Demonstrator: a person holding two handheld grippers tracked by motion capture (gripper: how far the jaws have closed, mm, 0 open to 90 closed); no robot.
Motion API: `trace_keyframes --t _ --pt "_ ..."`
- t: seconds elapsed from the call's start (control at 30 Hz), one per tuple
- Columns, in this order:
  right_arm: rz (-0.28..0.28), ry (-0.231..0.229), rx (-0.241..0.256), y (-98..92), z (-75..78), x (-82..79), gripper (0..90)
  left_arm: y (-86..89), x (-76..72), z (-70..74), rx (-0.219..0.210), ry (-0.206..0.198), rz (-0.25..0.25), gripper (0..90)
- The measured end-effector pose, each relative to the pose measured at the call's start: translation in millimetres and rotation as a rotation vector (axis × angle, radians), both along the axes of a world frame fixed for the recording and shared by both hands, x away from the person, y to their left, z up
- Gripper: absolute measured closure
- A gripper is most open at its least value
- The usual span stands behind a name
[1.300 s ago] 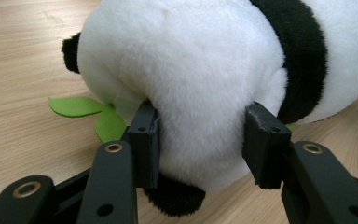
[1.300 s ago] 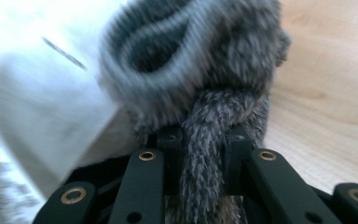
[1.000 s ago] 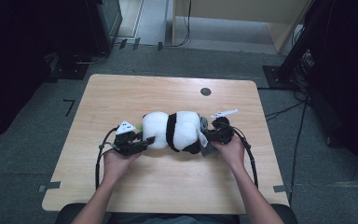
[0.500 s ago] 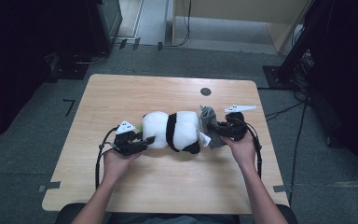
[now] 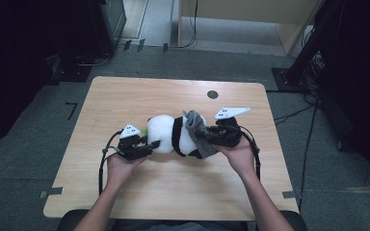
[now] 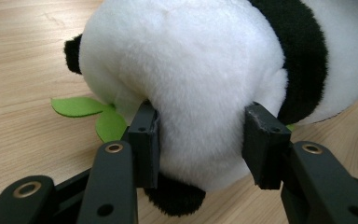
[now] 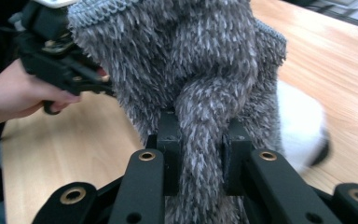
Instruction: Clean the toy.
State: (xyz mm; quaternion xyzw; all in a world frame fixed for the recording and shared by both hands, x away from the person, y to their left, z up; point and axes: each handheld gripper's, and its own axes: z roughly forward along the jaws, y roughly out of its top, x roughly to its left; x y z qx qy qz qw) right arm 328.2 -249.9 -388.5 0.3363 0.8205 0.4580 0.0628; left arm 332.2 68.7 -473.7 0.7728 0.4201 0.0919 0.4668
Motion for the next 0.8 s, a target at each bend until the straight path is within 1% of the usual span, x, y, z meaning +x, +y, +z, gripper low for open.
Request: trace_keyframes --t 0.07,0.1,0.2,0.3,0.47,0.5,0.53,0.6,0.67,0.73,0.77,0.8 --pt "0.025 -0.002 -0.011 7.7 -1.6 -0.7 75.2 -0.1 0.1 0.2 0.000 0.001 0.000 53.1" --pt "0.034 0.006 -0.017 12.0 -2.9 -0.8 75.1 -0.1 0.1 0.2 0.000 0.001 0.000 53.1" --pt "0.066 0.008 -0.042 24.3 -8.9 0.8 74.0 0.0 0.3 0.3 -0.001 0.002 0.000 53.1" --pt "0.072 0.005 -0.071 33.8 -14.8 3.6 70.0 -0.1 0.4 0.4 -0.005 0.005 0.003 53.1" --pt "0.080 -0.064 -0.092 42.1 -22.8 7.4 61.9 -0.4 0.8 1.0 -0.022 0.016 0.005 53.6" --pt "0.075 -0.069 -0.095 42.7 -23.7 7.3 62.5 -0.7 0.8 1.2 -0.021 0.015 0.005 53.8" --pt "0.074 -0.094 -0.106 43.5 -25.8 7.6 66.0 -1.0 0.6 1.3 -0.020 0.015 0.006 54.0" --pt "0.070 -0.122 -0.130 44.3 -28.1 6.7 73.2 -1.2 0.5 1.5 -0.018 0.014 0.007 54.4" --pt "0.064 -0.112 -0.123 44.3 -28.1 6.9 75.8 -1.3 0.6 1.7 -0.013 0.012 0.007 54.6" --pt "0.071 -0.098 -0.112 45.4 -25.3 5.0 77.3 -1.4 0.6 1.8 -0.012 0.010 0.008 54.8" --pt "0.087 -0.093 -0.104 47.0 -23.9 3.2 77.5 -1.3 0.6 2.0 -0.011 0.009 0.006 54.8" --pt "0.116 -0.078 -0.092 49.3 -23.0 1.5 77.6 -1.4 0.8 2.3 -0.010 0.009 0.006 54.9"
